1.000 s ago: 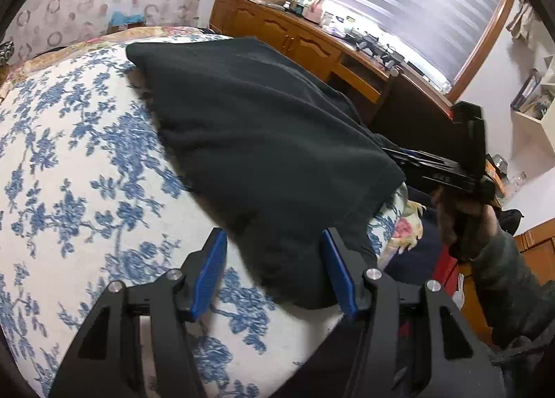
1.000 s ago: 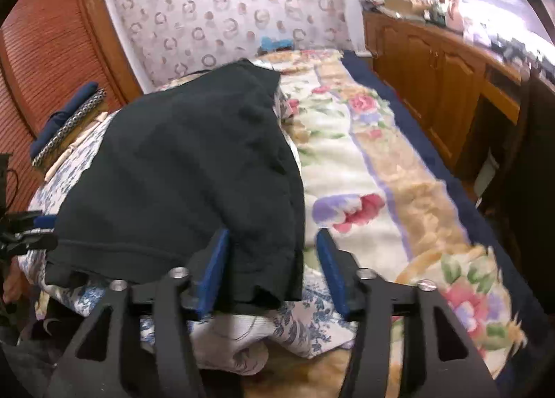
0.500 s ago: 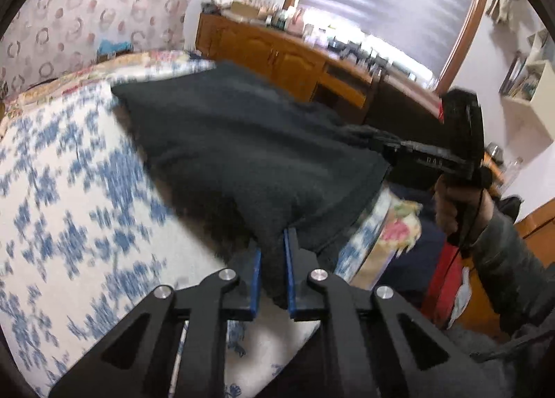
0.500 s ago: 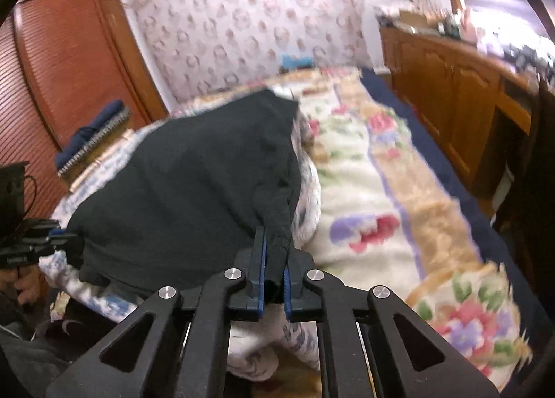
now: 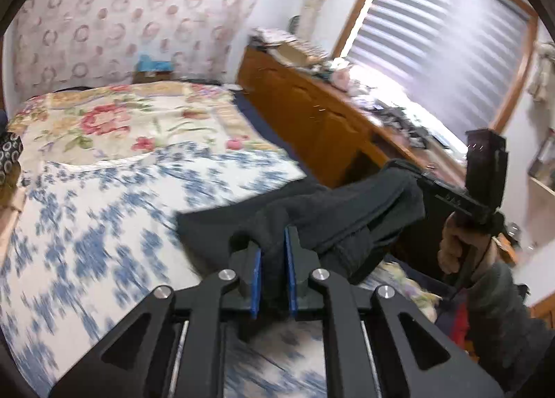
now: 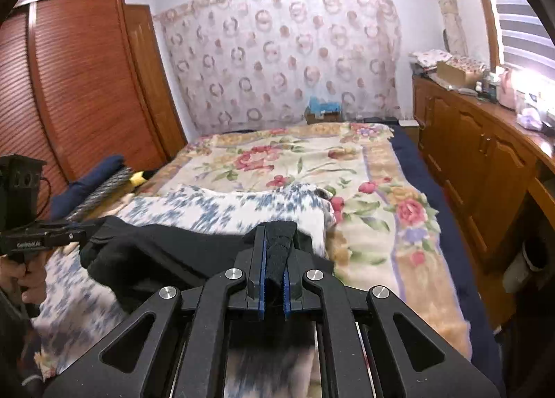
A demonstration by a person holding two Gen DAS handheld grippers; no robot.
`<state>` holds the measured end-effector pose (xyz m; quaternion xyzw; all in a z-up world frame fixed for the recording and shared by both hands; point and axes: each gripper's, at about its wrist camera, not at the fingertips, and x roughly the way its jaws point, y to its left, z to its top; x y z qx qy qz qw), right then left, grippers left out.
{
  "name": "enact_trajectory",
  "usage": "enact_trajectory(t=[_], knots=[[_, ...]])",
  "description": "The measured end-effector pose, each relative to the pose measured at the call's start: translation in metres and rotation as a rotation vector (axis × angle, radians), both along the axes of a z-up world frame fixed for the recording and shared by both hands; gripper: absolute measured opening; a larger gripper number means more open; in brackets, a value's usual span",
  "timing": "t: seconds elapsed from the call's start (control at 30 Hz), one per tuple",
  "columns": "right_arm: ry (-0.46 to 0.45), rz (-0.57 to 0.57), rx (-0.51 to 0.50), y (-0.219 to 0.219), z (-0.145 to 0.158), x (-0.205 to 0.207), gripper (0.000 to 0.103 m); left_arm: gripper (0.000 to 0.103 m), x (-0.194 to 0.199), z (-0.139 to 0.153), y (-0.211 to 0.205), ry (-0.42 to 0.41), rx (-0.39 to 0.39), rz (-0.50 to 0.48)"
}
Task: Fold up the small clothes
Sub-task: 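Lift the folded T-shirt with both tools and carry it toward the clothes stack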
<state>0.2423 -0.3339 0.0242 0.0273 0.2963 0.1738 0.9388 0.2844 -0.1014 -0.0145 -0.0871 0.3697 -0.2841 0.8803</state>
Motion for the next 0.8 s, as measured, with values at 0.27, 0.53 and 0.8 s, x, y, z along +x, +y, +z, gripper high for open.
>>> enact_trajectory(t=[0.27, 0.53, 0.8], knots=[[0.113, -0.03, -0.093, 0.015, -0.05, 0.085, 0.008, 0.046, 0.037, -0.018, 0.014, -0.034, 0.102, 0.037], [0.03, -0.139, -0.139, -0.007, -0.038, 0.071, 0.056, 0.049, 0.052, -0.05, 0.005, 0.049, 0.141, -0.008], [0.235, 0.0, -0.085, 0.002, -0.071, 0.066, 0.072, 0.05, 0.078, -0.089, -0.009, 0.176, 0.11, -0.021]])
